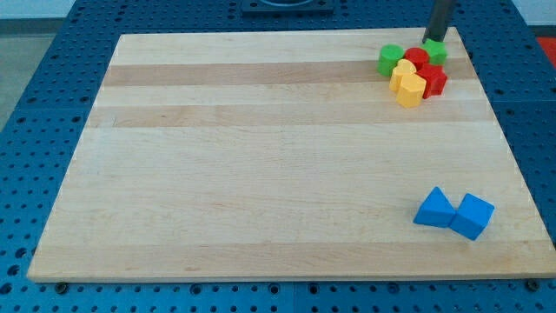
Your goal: Move the yellow hexagon away from the group of blocks
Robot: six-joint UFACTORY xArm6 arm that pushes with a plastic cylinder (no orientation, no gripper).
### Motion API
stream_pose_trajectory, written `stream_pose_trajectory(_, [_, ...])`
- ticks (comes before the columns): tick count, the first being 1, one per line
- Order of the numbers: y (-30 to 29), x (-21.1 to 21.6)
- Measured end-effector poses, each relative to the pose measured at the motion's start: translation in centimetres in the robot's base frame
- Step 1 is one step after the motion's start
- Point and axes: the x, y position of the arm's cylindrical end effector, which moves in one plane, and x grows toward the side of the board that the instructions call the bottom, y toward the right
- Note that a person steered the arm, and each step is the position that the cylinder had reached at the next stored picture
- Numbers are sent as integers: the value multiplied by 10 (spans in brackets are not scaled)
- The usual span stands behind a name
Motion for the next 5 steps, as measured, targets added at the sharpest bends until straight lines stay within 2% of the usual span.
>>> stream_pose_trajectory(2, [-41, 79])
stream_pose_trajectory(5, [-126, 225])
